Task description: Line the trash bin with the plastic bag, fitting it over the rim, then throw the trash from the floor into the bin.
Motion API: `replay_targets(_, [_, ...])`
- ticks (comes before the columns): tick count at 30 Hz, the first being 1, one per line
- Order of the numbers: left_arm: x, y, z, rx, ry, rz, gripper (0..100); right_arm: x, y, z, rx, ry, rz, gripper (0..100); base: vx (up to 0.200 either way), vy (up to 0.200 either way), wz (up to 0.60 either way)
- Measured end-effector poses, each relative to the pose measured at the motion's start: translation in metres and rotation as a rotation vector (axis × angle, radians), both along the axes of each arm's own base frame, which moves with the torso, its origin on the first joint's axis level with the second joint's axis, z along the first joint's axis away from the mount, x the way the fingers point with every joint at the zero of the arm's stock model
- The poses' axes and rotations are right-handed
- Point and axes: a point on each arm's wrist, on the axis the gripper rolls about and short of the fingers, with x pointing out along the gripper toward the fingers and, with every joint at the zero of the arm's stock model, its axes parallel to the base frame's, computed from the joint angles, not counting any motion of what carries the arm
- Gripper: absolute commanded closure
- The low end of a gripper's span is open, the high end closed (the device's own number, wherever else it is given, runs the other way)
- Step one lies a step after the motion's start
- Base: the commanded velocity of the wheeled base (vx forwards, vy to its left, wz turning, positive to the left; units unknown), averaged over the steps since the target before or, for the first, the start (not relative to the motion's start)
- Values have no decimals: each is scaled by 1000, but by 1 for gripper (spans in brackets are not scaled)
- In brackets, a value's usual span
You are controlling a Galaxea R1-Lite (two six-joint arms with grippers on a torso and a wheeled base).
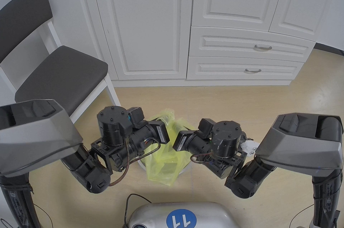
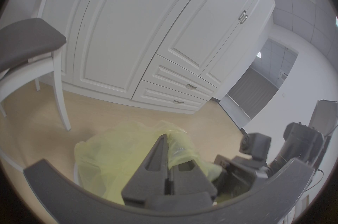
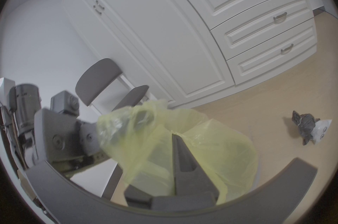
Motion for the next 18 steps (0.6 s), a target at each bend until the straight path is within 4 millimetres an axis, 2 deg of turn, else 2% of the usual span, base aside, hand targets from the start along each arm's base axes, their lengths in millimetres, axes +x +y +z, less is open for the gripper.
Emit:
replay_targets(7, [12,-20,-22,-60,53,-17,100,23,-25,0,3,0,-34,100,0,0,0])
replay_targets(11, [22,-24,-34,-113,89,-6,100,27,-27,-6,-3,8,-40,100,0,0,0])
replay_targets(18, [43,-18,-54,-143,101,35,100,31,-26,-19,-1,37,-43,100,0,0,0])
